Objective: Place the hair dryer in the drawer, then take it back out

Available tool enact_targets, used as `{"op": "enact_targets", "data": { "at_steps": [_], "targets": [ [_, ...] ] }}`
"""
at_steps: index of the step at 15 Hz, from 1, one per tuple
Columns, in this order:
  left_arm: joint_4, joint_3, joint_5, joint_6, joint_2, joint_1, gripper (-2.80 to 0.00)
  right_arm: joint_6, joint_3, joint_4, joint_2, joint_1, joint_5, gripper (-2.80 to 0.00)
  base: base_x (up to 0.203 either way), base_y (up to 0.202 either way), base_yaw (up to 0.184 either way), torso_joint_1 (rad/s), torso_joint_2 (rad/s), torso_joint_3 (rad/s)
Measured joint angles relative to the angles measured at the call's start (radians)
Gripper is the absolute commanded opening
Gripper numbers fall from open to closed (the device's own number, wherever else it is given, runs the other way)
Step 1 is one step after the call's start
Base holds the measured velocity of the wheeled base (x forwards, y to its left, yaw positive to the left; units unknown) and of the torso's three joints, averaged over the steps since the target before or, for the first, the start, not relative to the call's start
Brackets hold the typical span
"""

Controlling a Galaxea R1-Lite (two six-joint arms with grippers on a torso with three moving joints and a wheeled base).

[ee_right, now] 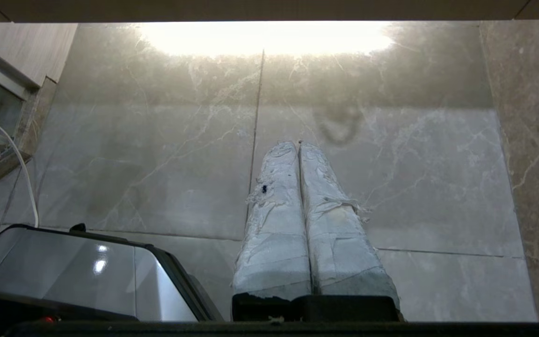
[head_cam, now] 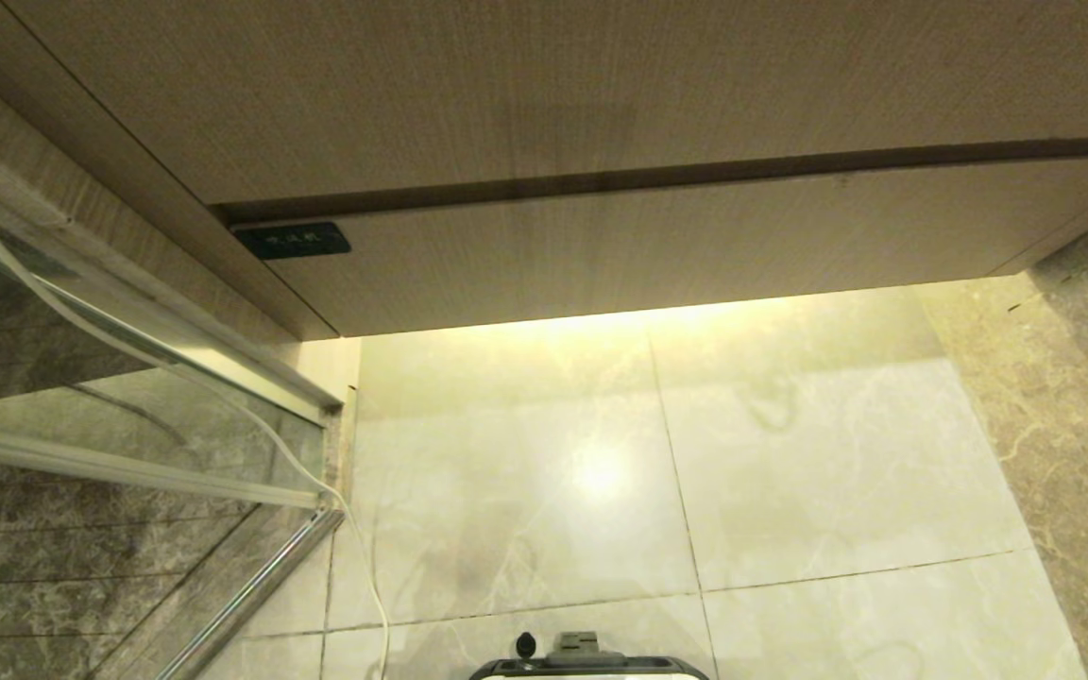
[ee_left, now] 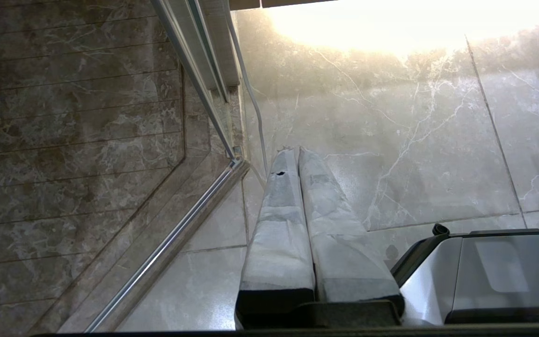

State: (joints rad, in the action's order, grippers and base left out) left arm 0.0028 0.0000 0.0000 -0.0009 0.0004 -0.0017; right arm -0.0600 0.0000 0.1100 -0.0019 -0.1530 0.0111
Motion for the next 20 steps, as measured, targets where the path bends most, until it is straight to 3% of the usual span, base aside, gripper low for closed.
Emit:
{"op": "enact_targets", "data": {
  "at_steps": [20],
  "targets": [
    [0.000,0.000,0.000,0.000,0.000,0.000,-2.80,0.023,0.000,0.003,0.000,0.000,-0.002,-2.80,0.000,0.000,0.000,0.000,0.00,0.000]
  ]
}}
